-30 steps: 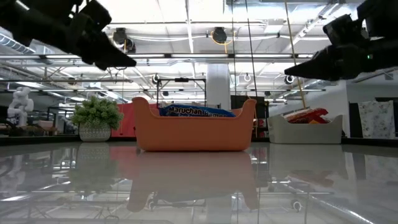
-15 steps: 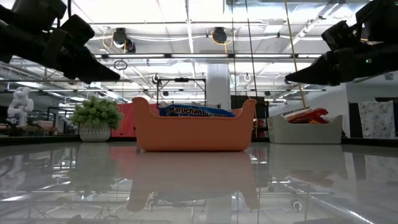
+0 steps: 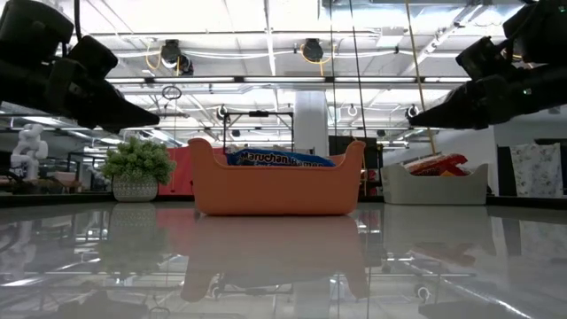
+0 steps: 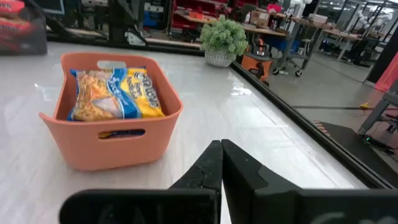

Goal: Sort Maruchan noodles
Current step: Return to Home Position

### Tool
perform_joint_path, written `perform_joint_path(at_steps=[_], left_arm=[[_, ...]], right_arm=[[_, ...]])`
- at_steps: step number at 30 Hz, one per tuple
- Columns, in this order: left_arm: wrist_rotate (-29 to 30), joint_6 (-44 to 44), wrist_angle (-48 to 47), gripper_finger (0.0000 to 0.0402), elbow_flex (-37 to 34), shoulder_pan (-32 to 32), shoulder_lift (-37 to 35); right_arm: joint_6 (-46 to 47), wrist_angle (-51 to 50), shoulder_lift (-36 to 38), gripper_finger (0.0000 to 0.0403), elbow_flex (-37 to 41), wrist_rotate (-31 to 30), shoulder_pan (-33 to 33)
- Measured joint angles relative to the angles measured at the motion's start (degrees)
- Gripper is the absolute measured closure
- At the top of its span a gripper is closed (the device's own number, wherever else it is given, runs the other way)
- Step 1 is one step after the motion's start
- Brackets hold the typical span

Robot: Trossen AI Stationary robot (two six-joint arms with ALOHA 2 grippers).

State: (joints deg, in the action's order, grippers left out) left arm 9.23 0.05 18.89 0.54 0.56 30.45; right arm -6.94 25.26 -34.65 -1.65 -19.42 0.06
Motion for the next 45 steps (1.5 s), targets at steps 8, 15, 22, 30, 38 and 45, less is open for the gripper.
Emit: perform_joint_path(at_steps=[8, 15, 22, 30, 38, 45], left_arm=[[0.0, -0.1, -0.1, 0.0398, 0.0, 0.0, -0.2], [0.0, -0.3, 0.2, 0.0398, 0.0, 0.0, -0.2], [-0.5, -0.9, 0.2, 0.0399, 0.0, 0.0, -0.2], [-0.7, -1.0, 0.2, 0.0399, 0.0, 0.0, -0.2], [-0.7, -0.9, 0.3, 0.0399, 0.0, 0.0, -0.2], [-0.8, 0.5, 1.0, 0.0399, 0.0, 0.0, -0.2]], right_arm=[[0.2, -2.0, 0.0, 0.0403, 0.4, 0.0, 0.0], [1.7, -3.4, -0.1, 0.0403, 0.8, 0.0, 0.0], [1.5, -1.8, 2.0, 0.0403, 0.5, 0.0, 0.1], [0.7, -11.0, 12.6, 0.0403, -1.4, 0.6, 2.5], [0.2, -16.3, 22.2, 0.0403, -1.3, 7.4, 3.1], [0.2, -22.3, 29.8, 0.0403, -1.3, 7.6, 3.1]])
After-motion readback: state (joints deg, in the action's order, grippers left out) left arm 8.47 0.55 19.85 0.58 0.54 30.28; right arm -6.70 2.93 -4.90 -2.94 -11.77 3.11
